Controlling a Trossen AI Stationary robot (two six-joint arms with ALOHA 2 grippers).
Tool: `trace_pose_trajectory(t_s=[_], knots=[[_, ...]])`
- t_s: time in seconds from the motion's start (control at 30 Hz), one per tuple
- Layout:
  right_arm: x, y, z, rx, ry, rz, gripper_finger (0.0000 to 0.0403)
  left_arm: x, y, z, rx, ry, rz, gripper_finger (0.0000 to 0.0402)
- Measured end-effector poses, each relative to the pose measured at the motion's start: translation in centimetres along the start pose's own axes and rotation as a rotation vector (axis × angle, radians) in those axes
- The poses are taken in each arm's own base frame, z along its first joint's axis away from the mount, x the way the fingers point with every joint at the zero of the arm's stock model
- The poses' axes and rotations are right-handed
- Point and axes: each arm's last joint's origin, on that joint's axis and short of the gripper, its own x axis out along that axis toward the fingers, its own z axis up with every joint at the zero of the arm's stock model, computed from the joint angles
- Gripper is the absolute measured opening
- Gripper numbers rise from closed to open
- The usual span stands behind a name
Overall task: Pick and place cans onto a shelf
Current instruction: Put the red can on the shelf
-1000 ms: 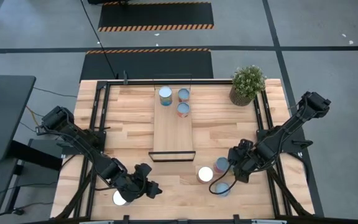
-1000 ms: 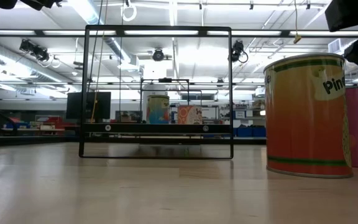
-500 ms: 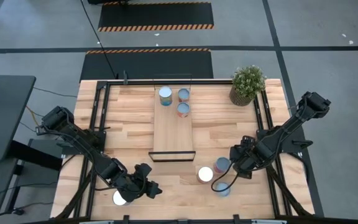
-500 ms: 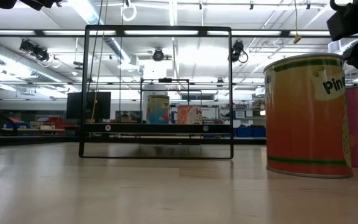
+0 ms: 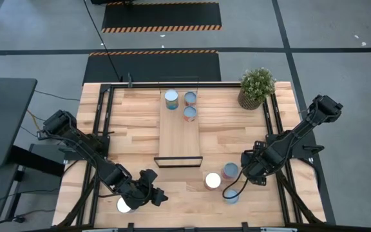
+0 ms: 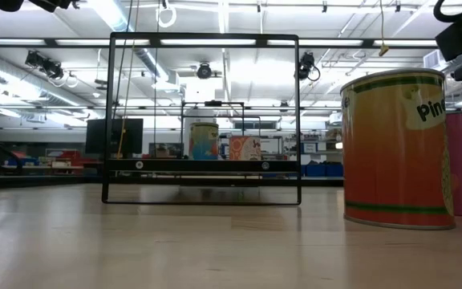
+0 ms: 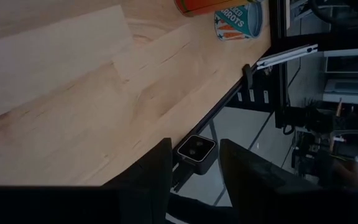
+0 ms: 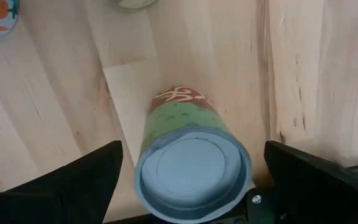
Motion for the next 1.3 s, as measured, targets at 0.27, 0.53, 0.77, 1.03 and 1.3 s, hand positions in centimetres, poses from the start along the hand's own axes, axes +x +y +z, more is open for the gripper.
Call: trace_pose_trajectory(t_s=[0.27,0.53,0.77,1.03,1.3], knots=[[2.3,-0.5,-0.7,0.000,0.072,0.009,0.0400,0.0,0.0,0.0,0.002,0.002,-0.001,0.0142],[3.8,-0.9,-1.3,0.011,0.115,0.013,0.0372,0.0,0.0,0.0,0.026,0.001,-0.002,0.0142],[2.9,-1.2,-0.5,-0.005,0.116,0.024,0.0296,0.0,0.0,0.1,0.125,-0.018,-0.002,0.0142],[-1.4,-4.0,3.0,-0.001,0.086,-0.011,0.0300,-0.2,0.5,-0.2,0.242,0.110,0.058,0.0142],[-5.9,-7.6,7.2,0.126,-0.071,0.073,0.0306,-4.5,-3.0,0.5,0.403,0.159,-0.220,0.0141]])
